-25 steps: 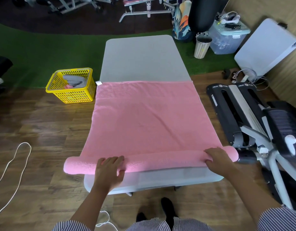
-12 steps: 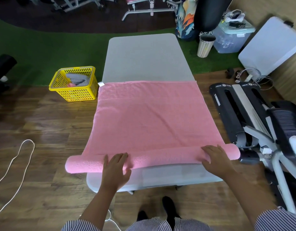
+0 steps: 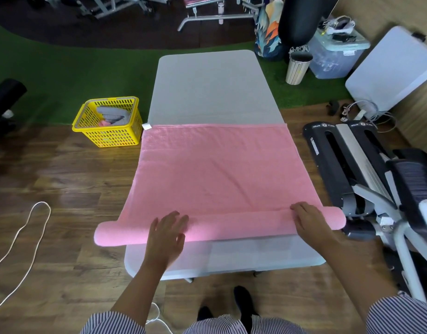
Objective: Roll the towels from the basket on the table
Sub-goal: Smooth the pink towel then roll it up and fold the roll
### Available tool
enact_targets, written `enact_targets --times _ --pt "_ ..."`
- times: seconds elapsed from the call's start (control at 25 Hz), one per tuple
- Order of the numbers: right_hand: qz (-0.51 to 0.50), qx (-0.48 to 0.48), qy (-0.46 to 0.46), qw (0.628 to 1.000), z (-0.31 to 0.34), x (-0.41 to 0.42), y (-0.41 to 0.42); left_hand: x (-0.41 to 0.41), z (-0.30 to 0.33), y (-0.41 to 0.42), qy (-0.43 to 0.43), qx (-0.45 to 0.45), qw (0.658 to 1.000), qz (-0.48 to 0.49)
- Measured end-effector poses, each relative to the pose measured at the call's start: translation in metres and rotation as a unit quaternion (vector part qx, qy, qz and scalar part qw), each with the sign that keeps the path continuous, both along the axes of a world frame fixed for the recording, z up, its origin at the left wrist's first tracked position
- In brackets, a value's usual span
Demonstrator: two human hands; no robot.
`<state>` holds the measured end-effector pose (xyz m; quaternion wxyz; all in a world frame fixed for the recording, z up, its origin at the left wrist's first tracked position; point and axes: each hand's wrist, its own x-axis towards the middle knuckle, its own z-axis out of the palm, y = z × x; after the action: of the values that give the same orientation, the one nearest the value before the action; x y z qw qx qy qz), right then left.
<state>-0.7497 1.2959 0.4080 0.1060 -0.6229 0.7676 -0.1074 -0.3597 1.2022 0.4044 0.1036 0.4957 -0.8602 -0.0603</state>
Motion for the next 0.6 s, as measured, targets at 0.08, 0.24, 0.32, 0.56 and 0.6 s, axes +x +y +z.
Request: enact_targets --times 0.08,0.24,0.32,0.56,0.6 --pt "-0.017 0.026 -0.042 0.999 -0.002 0.005 0.001 -0.001 -0.003 0.006 -0.011 0.004 1.0 -0.016" --pt "0.009 0.073 -0.048 0.996 -0.012 0.001 0.016 -0.003 -0.003 0.009 -0.029 0.023 0.999 -0.011" --pt "0.017 0.064 -0.04 0.997 -0.012 -0.002 0.015 -0.004 0.0 0.009 -0.029 0.03 0.999 -0.002" --pt "0.025 0.121 -0.024 0.992 0.004 -0.008 -0.001 0.004 0.003 0.001 -0.027 0.002 0.998 -0.053" --pt "0.025 0.086 -0.006 0.996 0.002 -0.009 -0.002 0.005 0.003 -0.001 -0.033 -0.012 0.998 -0.057"
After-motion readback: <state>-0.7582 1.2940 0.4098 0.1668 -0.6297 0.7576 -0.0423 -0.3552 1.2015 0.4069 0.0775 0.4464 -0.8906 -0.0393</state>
